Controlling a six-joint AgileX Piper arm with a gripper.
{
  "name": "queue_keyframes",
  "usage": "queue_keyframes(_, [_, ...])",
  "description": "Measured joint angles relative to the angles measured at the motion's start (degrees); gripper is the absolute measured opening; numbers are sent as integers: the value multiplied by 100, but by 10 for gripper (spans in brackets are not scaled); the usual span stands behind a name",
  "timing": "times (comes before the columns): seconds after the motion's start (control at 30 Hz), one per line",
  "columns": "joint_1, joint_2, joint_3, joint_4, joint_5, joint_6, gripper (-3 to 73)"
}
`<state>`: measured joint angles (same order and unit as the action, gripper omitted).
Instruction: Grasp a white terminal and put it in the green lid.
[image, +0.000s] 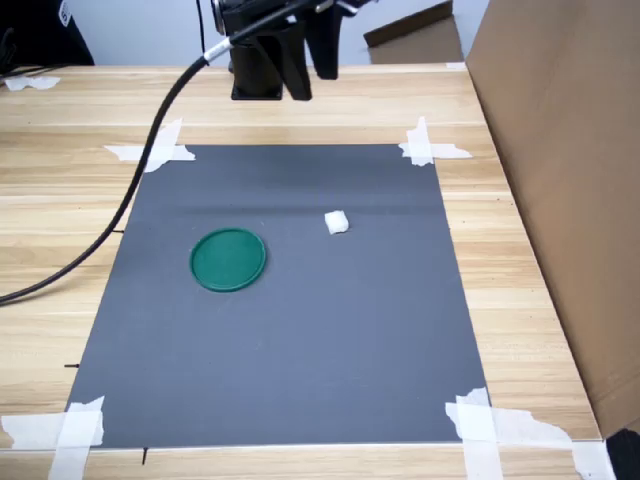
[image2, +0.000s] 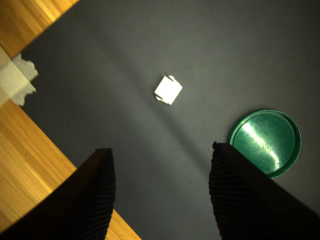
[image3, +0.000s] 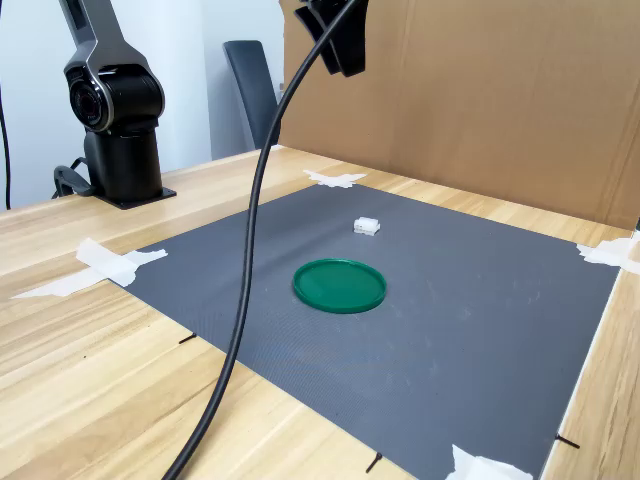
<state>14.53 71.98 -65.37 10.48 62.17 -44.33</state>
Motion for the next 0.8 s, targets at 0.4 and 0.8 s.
queue_keyframes(0.4, [239,725,-791,-458,128,89,484])
queue_keyframes(0.8, [535,736,426,-723,-752,-227,484])
